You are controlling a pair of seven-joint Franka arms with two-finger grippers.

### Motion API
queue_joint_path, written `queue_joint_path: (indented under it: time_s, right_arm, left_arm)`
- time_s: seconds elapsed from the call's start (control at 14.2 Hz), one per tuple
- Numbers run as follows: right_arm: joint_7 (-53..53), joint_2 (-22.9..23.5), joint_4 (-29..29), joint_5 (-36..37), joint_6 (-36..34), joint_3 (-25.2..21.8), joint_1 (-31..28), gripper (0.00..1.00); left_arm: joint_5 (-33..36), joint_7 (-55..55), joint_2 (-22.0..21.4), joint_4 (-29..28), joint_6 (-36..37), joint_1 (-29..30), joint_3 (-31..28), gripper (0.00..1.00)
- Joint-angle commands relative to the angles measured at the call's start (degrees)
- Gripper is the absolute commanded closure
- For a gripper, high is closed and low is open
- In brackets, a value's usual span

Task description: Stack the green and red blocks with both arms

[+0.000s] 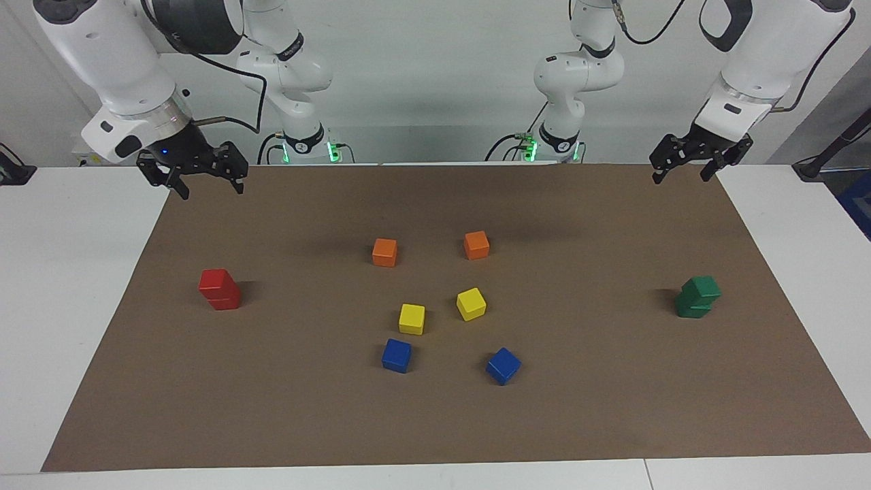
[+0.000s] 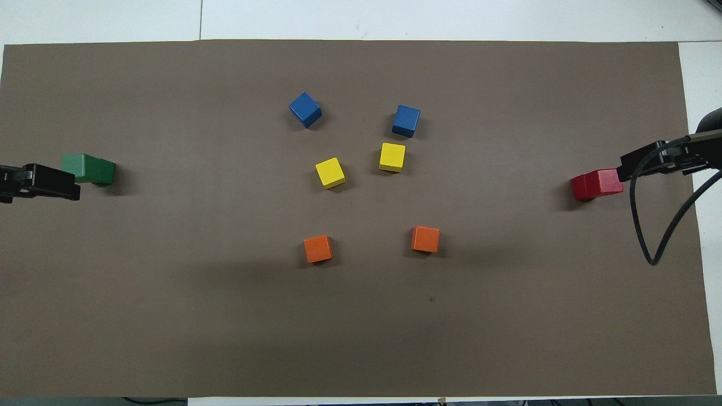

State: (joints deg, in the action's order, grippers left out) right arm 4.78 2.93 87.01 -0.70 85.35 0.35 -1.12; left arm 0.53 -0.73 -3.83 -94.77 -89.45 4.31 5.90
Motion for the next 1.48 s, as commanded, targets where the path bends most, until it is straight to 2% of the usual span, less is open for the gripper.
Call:
queue_joint_path:
  time_s: [0.0, 0.42, 0.56, 0.77, 0.91, 1.12, 1.27, 1.41]
  right_arm:
    - [-0.6, 0.9, -1.8, -0.1, -1.6, -3.2, 1.9, 0.0]
    - [-0.7, 0.0, -1.6, -0.4, -1.7, -4.0, 1.1, 0.0]
    - [-0.7, -1.8, 0.6, -0.1, -1.2, -4.4, 1.1, 0.0]
    - [-0.6, -2.7, 0.8, 0.0, -1.6, -4.7, 1.5, 0.0]
    - [-0.9, -5.0, 3.6, 0.2, -1.1, -4.7, 1.8, 0.0]
    - [-0.9, -5.5, 4.9, 0.4, 0.2, -4.7, 1.8, 0.0]
    - [-1.0, -5.5, 5.2, 0.4, 0.3, -4.7, 1.9, 0.0]
    - [-0.9, -5.5, 6.1, 0.4, 1.3, -4.7, 1.7, 0.0]
  left_arm:
    - [-0.7, 0.4, -0.3, -0.2, -1.3, 0.0, -0.4, 0.0]
    - [-0.7, 0.7, -0.3, 0.1, 0.7, -1.0, -1.6, 0.0]
    - [-0.7, 0.3, -0.2, -0.2, 0.4, -0.9, -1.6, 0.0]
    - [-0.6, 0.3, -0.7, -0.7, -2.4, -1.0, -1.3, 0.0]
    - [-0.6, 0.4, -0.8, -1.2, -3.8, -1.0, -1.3, 0.0]
    - [-0.6, 0.5, -1.1, -2.2, -4.4, -1.1, -1.6, 0.0]
    - [-0.6, 0.8, -0.4, -2.1, -4.1, -1.9, -1.9, 0.0]
    - [-0.7, 0.8, 2.1, -0.9, -3.4, -2.1, -3.5, 0.0]
